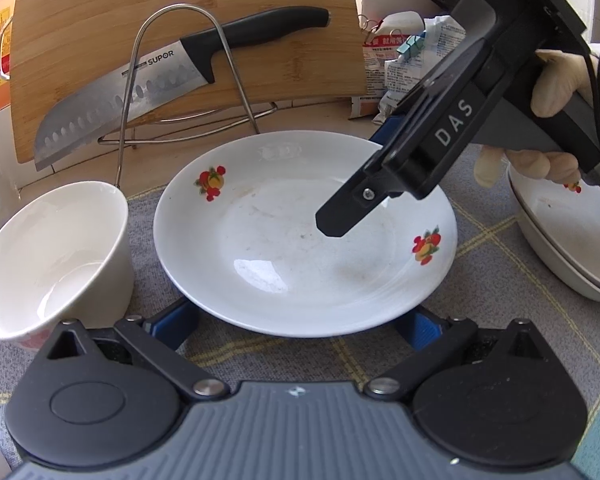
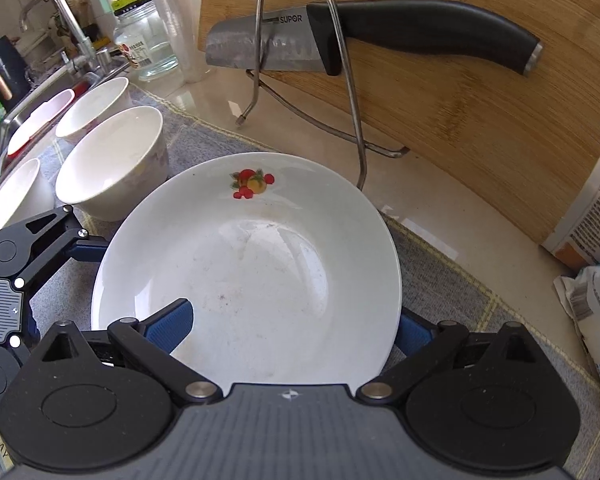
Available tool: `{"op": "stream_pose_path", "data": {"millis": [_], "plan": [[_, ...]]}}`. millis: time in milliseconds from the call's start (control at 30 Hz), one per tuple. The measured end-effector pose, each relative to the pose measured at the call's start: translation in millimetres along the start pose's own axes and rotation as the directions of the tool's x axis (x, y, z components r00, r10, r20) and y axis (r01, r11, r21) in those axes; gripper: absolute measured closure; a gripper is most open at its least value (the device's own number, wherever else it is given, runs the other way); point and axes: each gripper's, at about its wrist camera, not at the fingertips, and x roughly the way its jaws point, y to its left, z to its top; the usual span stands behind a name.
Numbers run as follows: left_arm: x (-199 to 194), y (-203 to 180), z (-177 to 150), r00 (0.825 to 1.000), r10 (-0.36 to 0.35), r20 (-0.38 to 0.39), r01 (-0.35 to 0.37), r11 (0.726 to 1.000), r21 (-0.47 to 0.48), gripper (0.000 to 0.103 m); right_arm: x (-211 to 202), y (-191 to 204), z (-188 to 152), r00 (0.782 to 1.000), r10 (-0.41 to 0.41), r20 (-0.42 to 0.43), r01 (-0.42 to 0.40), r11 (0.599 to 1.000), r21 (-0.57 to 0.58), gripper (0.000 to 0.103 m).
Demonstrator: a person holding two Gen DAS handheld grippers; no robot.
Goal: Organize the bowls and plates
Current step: 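Lift the fruit-print plate with the right tool and carry it toward the plate stack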
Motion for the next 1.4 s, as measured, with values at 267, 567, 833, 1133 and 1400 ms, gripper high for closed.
{"op": "stream_pose_path", "data": {"millis": [267, 567, 833, 1133, 1400], "plan": [[-1.7, 3.1, -3.0, 0.998, -0.045, 0.031, 0.045, 0.999, 0.005, 0.001, 6.2, -16.8, 10.8, 0.992, 0.126, 0.000, -0.126, 0.992, -0.027, 0.000], [-0.1, 2.6, -3.4, 0.998, -0.050, 0.045, 0.049, 0.999, 0.020, 0.001, 10.7, -29.1, 22.8, 0.978, 0.209, -0.003, -0.209, 0.978, 0.017, 0.000], [1.6, 3.0, -2.7, 0.998, -0.052, 0.045, 0.051, 0.998, 0.022, 0.001, 15.0, -33.0, 32.2, 0.974, 0.226, -0.018, -0.225, 0.973, 0.053, 0.000], [1.2, 2.3, -2.0, 0.998, -0.049, 0.040, 0.048, 0.999, 0.026, 0.001, 14.7, -32.4, 32.0, 0.973, 0.228, -0.033, -0.226, 0.972, 0.058, 0.000], [-1.3, 0.8, -0.5, 0.998, -0.056, 0.020, 0.054, 0.997, 0.049, 0.002, 10.1, -28.7, 28.2, 0.973, 0.227, -0.030, -0.224, 0.972, 0.071, 0.000]]}}
